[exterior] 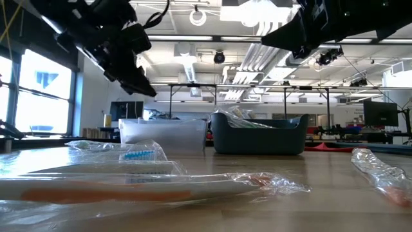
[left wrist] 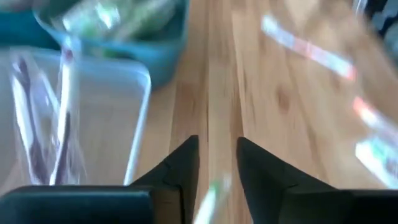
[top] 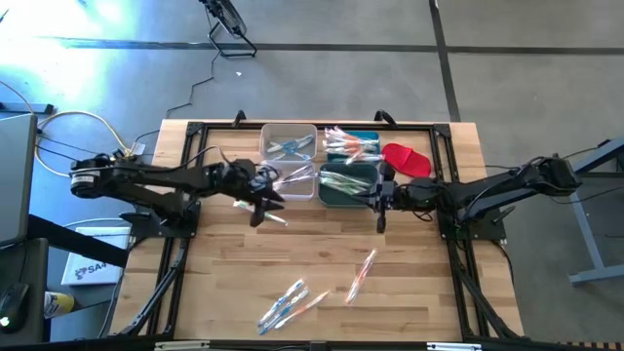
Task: Pick & Place Toothbrushes
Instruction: Put the green toothbrush into the green bin
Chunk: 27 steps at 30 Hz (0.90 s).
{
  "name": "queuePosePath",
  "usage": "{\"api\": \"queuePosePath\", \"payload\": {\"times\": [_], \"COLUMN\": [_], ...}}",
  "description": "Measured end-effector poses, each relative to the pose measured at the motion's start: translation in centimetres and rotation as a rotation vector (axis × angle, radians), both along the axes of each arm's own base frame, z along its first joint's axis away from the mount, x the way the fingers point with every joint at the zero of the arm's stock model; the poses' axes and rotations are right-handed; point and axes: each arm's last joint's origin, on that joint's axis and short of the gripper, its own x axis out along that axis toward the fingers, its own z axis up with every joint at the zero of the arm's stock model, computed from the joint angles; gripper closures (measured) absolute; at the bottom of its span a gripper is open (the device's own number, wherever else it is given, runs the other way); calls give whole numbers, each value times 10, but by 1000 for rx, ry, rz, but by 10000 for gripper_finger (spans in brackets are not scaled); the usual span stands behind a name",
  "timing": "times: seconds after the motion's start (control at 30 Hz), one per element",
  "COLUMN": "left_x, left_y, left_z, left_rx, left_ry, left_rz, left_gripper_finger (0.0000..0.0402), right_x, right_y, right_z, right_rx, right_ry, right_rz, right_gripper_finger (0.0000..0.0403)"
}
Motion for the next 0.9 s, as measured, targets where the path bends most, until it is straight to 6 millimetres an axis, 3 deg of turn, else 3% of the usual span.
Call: {"api": "queuePosePath", "payload": {"times": [0.2, 0.4, 0.53, 0.9], "left_x": [-2, -4, -8, -19], "left_y": [-17, -32, -33, -28], "left_z": [15, 20, 17, 9], "left_rx": [102, 177, 216, 278], "left_ry": [239, 304, 350, 516], "left_rz": [-58, -145, -176, -4], "left_gripper_finger": [346, 394, 396, 395], "right_x": [0, 0, 0, 0], "right_y": [0, 0, 0, 0], "right_z": [-1, -2, -3, -3], "right_rx": [-22, -23, -22, -22], "right_ry": [11, 22, 34, 37], "right_rz": [3, 3, 4, 4], "right_gripper_finger": [400, 400, 400, 400]}}
